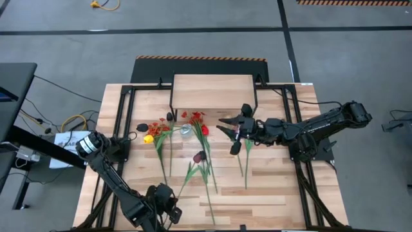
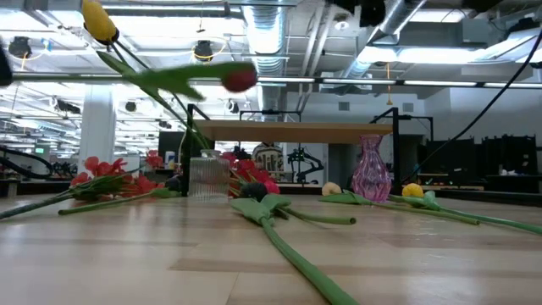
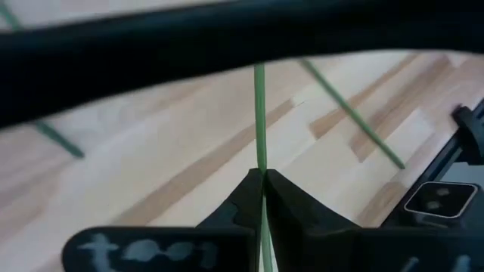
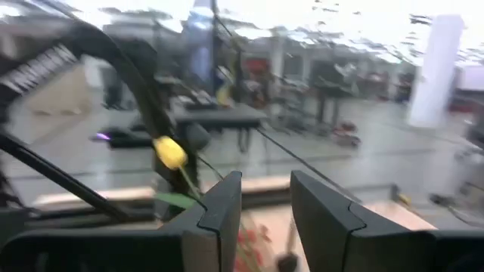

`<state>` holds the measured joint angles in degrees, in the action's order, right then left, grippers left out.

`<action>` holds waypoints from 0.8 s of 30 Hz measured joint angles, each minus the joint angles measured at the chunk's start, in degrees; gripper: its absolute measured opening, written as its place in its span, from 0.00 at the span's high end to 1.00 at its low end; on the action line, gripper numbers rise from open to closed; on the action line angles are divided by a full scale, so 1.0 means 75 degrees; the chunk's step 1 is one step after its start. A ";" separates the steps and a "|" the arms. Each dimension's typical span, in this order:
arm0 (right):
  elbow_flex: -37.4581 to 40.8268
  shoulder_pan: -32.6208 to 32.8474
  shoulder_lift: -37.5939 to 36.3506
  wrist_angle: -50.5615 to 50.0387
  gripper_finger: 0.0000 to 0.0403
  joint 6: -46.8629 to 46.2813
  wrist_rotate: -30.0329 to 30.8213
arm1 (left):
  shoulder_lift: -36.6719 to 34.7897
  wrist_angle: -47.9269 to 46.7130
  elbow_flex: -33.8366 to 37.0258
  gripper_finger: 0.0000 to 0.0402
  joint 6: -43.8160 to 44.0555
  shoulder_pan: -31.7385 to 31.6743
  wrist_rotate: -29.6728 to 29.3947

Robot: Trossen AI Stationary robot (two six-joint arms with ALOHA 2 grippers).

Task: Pick and place flowers into a vace then onto a shelf
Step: Put the dark red flower into the transparent vase

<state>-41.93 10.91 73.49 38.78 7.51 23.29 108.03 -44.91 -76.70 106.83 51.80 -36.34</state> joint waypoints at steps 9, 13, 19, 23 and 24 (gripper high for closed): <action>0.0000 0.0252 -0.0035 0.0874 0.73 0.0047 -0.2488 | -0.0006 -0.0924 -0.0618 1.00 -0.1027 0.0205 -0.1046; 0.0000 0.0451 -0.0035 0.1717 0.73 0.0190 -0.2827 | -0.0006 -0.0970 -0.0827 1.00 -0.1634 0.0258 -0.1650; 0.0000 0.0768 -0.0041 0.2570 0.73 -0.0304 -0.2882 | -0.0009 -0.0979 -0.1160 1.00 -0.2739 0.0258 -0.2570; 0.0000 0.1088 -0.0025 0.2349 0.73 -0.0461 -0.3298 | -0.0009 -0.0966 -0.1355 1.00 -0.3294 0.0312 -0.3313; 0.0000 0.1196 -0.0007 0.2264 0.73 -0.0461 -0.3424 | -0.0010 -0.0961 -0.1397 1.00 -0.3387 0.0341 -0.3483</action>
<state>-41.93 19.88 73.44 55.76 4.05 -2.39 107.95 -52.11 -87.18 81.42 54.35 -62.46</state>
